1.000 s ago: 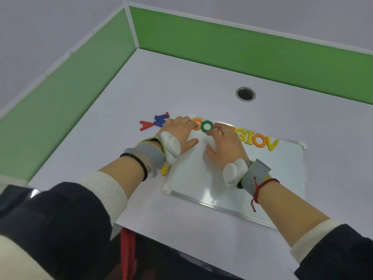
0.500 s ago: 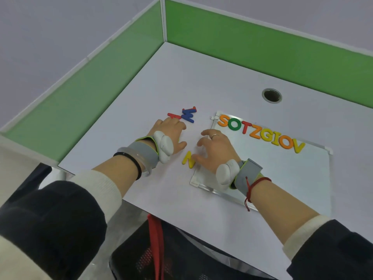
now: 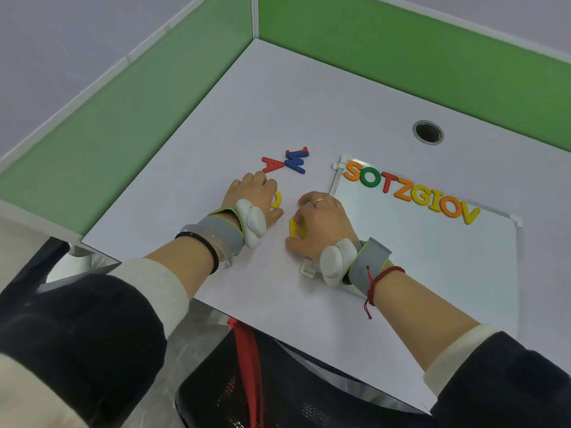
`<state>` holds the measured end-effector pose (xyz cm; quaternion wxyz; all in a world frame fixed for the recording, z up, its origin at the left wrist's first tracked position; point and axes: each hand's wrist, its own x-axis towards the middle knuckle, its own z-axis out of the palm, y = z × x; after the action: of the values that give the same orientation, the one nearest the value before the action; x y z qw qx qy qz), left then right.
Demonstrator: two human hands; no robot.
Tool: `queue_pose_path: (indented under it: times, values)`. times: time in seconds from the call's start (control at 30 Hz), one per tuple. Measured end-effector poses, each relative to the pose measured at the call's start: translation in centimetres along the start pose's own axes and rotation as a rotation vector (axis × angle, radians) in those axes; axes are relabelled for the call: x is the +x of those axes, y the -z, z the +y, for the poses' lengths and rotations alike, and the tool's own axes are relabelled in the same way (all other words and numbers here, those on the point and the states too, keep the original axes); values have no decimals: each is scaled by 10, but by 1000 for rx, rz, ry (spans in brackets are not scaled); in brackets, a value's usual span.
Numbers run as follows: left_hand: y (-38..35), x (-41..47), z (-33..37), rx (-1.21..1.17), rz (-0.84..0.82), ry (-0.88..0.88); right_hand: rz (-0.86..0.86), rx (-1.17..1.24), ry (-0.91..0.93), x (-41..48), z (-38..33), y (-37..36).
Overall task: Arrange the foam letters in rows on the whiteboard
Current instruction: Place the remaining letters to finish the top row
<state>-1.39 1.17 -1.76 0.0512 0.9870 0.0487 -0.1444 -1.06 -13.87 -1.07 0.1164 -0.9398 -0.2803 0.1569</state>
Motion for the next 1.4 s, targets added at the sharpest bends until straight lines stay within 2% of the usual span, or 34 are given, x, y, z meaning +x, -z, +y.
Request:
queue_pose_path:
  times: [0.37, 0.53, 0.63, 1.03, 1.4]
  values:
    - [1, 3, -13, -231, -7, -44, 35, -23, 12, 6, 9, 4]
    - [2, 1, -18, -14, 12, 42, 43, -140, -21, 12, 11, 3]
    - [3, 2, -19, 29, -2, 27, 35, -208, -28, 16, 8, 4]
    - [22, 2, -8, -73, 43, -108, 113, -143, -85, 13, 13, 17]
    - [38, 12, 71, -43, 46, -246, 167, -116, -206, -22, 70, 30]
